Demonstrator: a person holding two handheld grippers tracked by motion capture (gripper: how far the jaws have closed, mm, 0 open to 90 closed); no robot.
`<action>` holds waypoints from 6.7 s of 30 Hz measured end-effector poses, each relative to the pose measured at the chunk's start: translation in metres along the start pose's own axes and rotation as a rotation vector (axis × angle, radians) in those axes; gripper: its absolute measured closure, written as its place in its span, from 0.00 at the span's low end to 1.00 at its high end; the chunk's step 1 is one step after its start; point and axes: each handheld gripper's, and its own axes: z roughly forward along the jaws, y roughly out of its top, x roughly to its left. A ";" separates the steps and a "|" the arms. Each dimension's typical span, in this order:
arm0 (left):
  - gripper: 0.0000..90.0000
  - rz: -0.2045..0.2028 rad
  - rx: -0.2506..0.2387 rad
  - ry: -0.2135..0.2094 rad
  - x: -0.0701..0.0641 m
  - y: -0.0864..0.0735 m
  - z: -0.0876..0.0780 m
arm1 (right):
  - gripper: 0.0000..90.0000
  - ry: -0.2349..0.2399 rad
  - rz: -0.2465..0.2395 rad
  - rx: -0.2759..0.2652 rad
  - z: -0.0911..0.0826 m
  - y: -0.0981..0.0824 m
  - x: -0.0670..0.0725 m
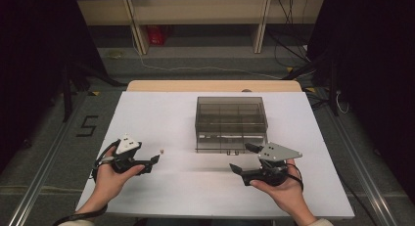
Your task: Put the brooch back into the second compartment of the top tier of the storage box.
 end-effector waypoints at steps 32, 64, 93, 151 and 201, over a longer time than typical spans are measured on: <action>0.51 -0.022 0.145 -0.009 0.001 0.018 0.052 | 0.19 -0.058 0.055 -0.016 -0.028 -0.012 -0.019; 0.64 -0.031 0.263 0.022 -0.003 0.021 0.071 | 0.19 -0.080 0.068 -0.018 -0.038 -0.017 -0.022; 0.78 -0.051 0.308 0.022 -0.005 0.027 0.073 | 0.19 -0.080 0.067 -0.017 -0.037 -0.017 -0.021; 0.89 -0.031 0.293 0.021 -0.008 0.025 0.072 | 0.19 -0.081 0.071 -0.008 -0.036 -0.018 -0.021; 0.90 -0.039 0.104 0.004 -0.013 0.031 0.056 | 0.19 -0.080 0.071 -0.010 -0.036 -0.018 -0.021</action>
